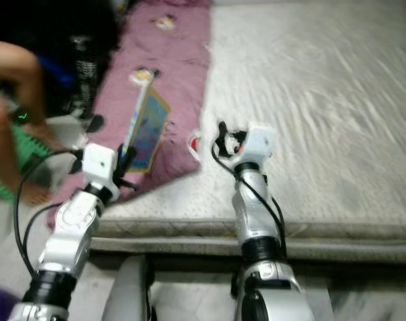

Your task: Clean up the room

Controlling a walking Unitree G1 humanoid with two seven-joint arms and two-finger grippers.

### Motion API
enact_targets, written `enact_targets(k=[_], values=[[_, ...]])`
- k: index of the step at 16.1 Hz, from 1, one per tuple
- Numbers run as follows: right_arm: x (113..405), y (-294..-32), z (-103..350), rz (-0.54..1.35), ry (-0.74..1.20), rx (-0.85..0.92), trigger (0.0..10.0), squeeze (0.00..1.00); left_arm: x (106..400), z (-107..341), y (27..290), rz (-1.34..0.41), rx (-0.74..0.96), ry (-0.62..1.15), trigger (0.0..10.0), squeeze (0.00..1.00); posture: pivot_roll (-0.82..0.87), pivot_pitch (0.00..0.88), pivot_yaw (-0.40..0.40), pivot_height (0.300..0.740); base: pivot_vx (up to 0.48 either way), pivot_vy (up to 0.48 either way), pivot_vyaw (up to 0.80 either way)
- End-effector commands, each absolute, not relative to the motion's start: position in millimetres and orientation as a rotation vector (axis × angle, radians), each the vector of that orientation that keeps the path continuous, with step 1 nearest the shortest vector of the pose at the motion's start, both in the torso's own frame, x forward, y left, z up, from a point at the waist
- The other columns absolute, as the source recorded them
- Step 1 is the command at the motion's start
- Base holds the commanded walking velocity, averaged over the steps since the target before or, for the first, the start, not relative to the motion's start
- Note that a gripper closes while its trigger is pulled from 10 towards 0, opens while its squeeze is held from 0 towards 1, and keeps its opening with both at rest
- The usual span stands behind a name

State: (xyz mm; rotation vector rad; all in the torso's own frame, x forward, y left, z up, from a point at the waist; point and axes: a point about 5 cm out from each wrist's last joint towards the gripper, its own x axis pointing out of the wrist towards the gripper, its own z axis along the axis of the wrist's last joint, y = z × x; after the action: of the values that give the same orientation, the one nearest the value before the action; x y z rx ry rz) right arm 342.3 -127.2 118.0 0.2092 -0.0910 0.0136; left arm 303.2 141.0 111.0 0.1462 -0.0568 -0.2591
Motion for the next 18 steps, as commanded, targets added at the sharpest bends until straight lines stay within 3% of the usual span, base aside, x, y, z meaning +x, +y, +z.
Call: enact_targets(k=[1,7,11,18], values=[[340,-127,122,0.009,-0.110,0.203,10.0,0.00,307,129,151,-0.183,0.133,-0.139,10.0,0.00,0.09,0.000,0.068,0.692,0.000,0.000,0.00],[318,-145,105,-0.067,-0.064,0.144,10.0,0.00,305,137,148,-0.273,0.127,-0.239,10.0,0.00,0.06,0.000,0.072,0.710,0.000,0.000,0.00],[304,-157,102,-0.128,-0.050,0.083,10.0,0.00,300,123,142,-0.256,0.197,-0.173,10.0,0.00,0.04,0.000,0.074,0.740,0.000,0.000,0.00],[300,-153,99,-0.128,-0.010,0.114,10.0,0.00,289,102,151,-0.264,0.180,-0.111,10.0,0.00,0.06,0.000,0.078,0.740,0.000,0.000,0.00]])
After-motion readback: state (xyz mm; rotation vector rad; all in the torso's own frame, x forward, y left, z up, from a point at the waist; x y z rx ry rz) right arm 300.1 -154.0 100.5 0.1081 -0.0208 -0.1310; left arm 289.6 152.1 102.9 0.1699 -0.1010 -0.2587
